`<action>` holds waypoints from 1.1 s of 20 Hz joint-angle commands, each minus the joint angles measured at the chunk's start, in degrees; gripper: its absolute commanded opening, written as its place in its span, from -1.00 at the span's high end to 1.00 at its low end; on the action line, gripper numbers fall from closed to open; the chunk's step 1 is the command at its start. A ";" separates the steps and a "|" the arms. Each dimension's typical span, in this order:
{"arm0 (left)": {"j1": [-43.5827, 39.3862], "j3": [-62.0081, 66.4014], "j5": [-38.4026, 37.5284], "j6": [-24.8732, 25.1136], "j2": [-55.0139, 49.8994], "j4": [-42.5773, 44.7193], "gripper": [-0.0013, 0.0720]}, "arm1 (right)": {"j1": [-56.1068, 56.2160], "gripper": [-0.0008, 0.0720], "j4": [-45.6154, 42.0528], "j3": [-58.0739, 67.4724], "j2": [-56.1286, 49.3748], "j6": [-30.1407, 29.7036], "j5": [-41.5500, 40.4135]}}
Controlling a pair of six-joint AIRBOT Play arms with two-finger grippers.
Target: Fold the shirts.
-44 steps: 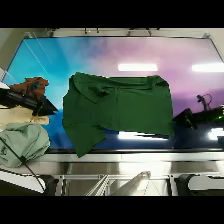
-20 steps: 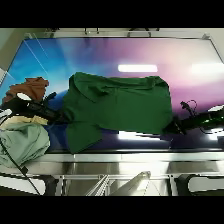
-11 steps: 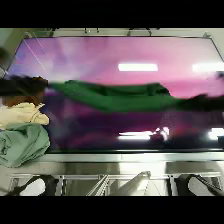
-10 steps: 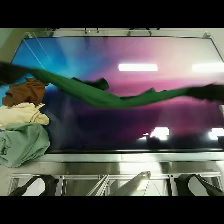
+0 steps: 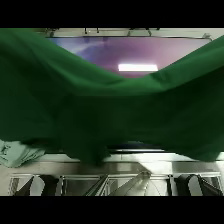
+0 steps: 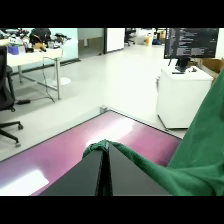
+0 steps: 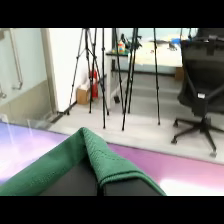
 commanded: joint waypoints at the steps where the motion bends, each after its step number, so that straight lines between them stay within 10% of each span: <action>1: -7.78 3.34 -0.04 -3.43 -8.85 10.54 0.90 | 2.49 0.94 0.98 0.26 -8.33 1.62 4.55; 7: -28.44 3.56 2.78 -4.28 -36.54 36.72 0.90 | 15.47 0.94 -3.50 -13.49 -30.58 -0.33 -2.03; 14: -33.97 27.76 3.43 -10.40 -75.71 38.88 0.91 | 17.51 0.94 11.34 -12.02 -61.37 -13.42 -9.84; 19: -33.70 21.64 12.31 -7.37 -77.07 37.83 0.90 | 17.20 0.94 15.69 -1.03 -74.51 -15.76 -5.09; 22: -33.94 18.60 4.33 -6.82 -77.15 39.21 0.91 | 15.58 0.94 8.11 -0.61 -75.21 -13.49 -2.99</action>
